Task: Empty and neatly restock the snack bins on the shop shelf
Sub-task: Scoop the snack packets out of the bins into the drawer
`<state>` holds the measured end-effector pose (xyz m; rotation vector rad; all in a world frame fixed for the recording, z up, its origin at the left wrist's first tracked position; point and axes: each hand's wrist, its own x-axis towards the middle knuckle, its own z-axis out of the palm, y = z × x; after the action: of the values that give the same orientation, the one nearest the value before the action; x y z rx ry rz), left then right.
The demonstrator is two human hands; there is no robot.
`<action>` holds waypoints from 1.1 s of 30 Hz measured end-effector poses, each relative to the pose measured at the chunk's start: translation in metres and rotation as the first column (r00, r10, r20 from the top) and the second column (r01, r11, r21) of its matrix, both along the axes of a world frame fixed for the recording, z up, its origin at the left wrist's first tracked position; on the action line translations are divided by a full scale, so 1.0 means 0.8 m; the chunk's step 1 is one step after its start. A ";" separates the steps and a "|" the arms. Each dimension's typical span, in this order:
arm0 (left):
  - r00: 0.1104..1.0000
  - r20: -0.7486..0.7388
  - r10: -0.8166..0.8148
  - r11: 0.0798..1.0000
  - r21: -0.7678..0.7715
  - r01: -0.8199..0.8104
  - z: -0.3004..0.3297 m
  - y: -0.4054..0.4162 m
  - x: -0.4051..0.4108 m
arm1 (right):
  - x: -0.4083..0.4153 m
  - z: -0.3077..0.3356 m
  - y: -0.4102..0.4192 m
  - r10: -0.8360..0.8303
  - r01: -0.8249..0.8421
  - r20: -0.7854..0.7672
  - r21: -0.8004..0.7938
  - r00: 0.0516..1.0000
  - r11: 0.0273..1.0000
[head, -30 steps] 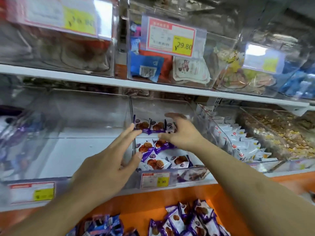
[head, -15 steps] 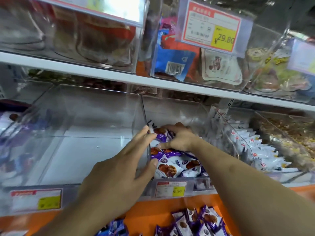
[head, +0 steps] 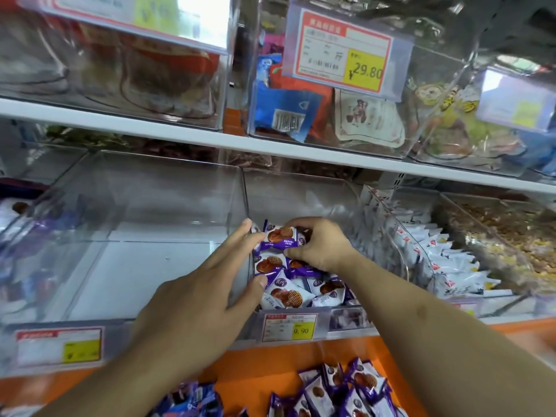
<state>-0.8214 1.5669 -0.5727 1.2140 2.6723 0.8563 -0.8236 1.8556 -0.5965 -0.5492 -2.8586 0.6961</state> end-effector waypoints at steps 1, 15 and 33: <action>1.000 -0.001 0.004 1.000 -0.002 -0.004 -0.001 0.000 0.000 | 0.005 0.006 0.000 0.001 -0.001 -0.035 0.005 0.999 1.000; 0.999 -0.049 0.025 0.999 0.040 -0.023 0.001 0.003 0.003 | 0.235 0.122 -0.060 -0.031 -0.061 -0.346 -0.251 0.938 0.966; 0.999 -0.044 0.025 0.999 0.045 -0.023 -0.006 0.008 0.005 | 0.357 -0.136 0.025 -0.146 0.154 0.362 0.005 0.921 0.988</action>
<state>-0.8171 1.5730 -0.5774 1.2270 2.7217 0.9081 -0.5380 1.8755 -0.7056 -0.9836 -3.0953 0.6628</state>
